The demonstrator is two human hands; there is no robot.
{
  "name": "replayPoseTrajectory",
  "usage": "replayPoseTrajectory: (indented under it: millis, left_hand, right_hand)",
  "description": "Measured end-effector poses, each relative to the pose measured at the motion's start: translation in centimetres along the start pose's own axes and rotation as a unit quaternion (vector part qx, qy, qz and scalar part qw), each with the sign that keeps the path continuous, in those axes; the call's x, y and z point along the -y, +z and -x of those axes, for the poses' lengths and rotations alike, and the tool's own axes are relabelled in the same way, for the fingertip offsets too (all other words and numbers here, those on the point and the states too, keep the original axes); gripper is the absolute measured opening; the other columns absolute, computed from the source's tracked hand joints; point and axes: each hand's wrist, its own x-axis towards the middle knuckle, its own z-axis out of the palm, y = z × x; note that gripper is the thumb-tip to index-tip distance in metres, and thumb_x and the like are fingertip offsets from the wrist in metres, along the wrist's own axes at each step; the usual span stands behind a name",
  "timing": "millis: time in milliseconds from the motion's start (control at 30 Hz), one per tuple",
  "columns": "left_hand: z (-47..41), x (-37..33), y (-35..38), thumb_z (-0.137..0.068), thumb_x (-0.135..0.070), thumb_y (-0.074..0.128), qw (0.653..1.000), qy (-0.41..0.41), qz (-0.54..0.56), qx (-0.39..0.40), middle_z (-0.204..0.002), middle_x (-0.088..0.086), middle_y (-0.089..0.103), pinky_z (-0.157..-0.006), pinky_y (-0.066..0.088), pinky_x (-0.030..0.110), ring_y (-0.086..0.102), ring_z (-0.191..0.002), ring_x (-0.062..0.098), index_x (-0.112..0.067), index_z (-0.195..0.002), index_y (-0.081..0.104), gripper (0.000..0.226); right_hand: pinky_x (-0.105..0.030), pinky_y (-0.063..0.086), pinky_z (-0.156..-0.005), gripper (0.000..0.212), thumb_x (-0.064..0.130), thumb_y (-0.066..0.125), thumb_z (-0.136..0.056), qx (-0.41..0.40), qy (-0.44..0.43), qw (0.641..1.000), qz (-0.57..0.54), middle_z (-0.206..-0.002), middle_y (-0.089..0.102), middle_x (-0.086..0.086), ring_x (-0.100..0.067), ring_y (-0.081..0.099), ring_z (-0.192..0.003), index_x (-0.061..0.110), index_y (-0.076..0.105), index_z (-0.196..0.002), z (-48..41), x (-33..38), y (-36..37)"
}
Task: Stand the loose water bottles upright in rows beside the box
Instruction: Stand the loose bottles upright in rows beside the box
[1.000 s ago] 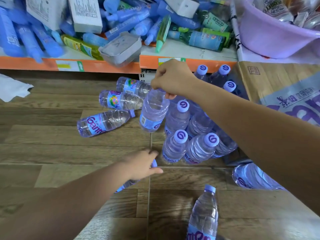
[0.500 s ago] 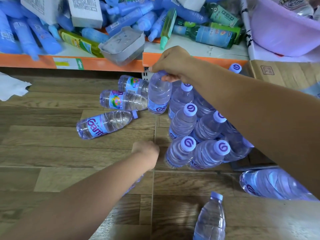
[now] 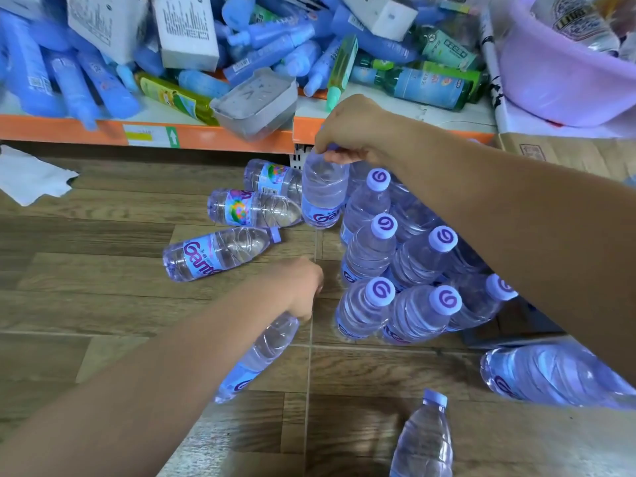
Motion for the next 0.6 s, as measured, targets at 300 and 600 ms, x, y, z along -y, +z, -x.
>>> replayPoseTrajectory:
  millis: [300, 600]
  left_hand:
    - [2.8, 2.3, -4.1, -0.069, -0.014, 0.067, 0.99, 0.096, 0.086, -0.063, -0.079, 0.01, 0.063, -0.061, 0.044, 0.026, 0.053, -0.071, 0.021, -0.004, -0.083, 0.069, 0.017]
    - [3.7, 1.2, -4.5, -0.074, -0.016, 0.064, 0.978, 0.133, 0.082, -0.139, -0.074, -0.012, 0.039, -0.058, 0.037, 0.018, 0.045, -0.069, 0.007, -0.022, -0.1, 0.068, 0.027]
  right_hand:
    - [-0.012, 0.041, -0.032, 0.026, 0.0, 0.068, -0.076, -0.033, -0.004, 0.999, 0.037, -0.055, 0.048, -0.008, -0.006, 0.042, -0.02, 0.009, 0.045, -0.067, 0.2, -0.2, 1.0]
    - [-0.034, 0.057, -0.076, 0.028, 0.006, 0.066, -0.076, -0.007, -0.002, 0.994, 0.106, -0.055, 0.052, -0.007, -0.025, 0.059, -0.059, 0.013, 0.043, -0.061, 1.1, -2.7, 2.3]
